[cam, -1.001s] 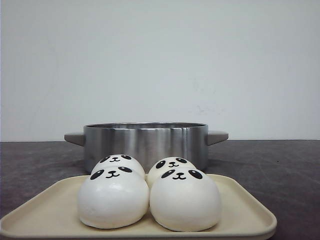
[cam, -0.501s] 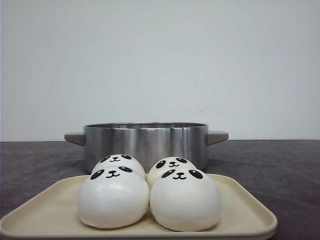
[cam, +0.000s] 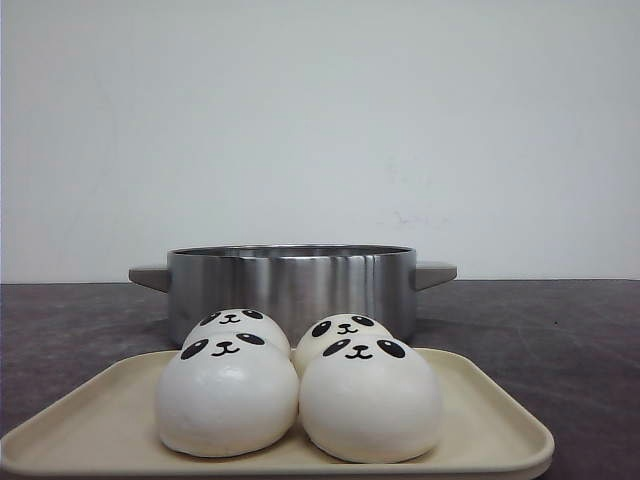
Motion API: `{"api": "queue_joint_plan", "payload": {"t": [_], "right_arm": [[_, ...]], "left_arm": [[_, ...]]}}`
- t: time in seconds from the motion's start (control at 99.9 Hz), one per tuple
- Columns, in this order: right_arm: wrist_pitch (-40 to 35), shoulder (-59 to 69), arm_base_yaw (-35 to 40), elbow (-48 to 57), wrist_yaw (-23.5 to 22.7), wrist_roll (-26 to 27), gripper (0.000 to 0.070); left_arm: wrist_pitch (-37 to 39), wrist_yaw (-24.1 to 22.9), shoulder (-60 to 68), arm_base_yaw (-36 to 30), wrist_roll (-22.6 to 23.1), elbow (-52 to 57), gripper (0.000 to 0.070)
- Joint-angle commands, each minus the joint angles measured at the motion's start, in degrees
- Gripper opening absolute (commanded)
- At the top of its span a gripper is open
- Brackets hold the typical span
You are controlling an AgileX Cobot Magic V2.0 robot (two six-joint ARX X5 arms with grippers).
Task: Steam buns
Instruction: 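Lower the right gripper over the farther panda bun nearest it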
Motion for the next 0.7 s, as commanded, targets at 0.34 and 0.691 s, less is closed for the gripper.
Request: {"api": "queue_joint_plan", "payload": {"t": [0.34,0.691], "right_arm": [[2.1,7.58,0.31,7.78,-10.99,4.44,0.0669],[-14.97,29.86,17.03,23.34,2.19,4.33,0.0657]], "left_arm": [[-1.99,0.37,3.72,-3.76,3.08,8.0,0.0505],[-6.36,0.33,6.14,-7.93,3.06,8.0,0.0505]]}}
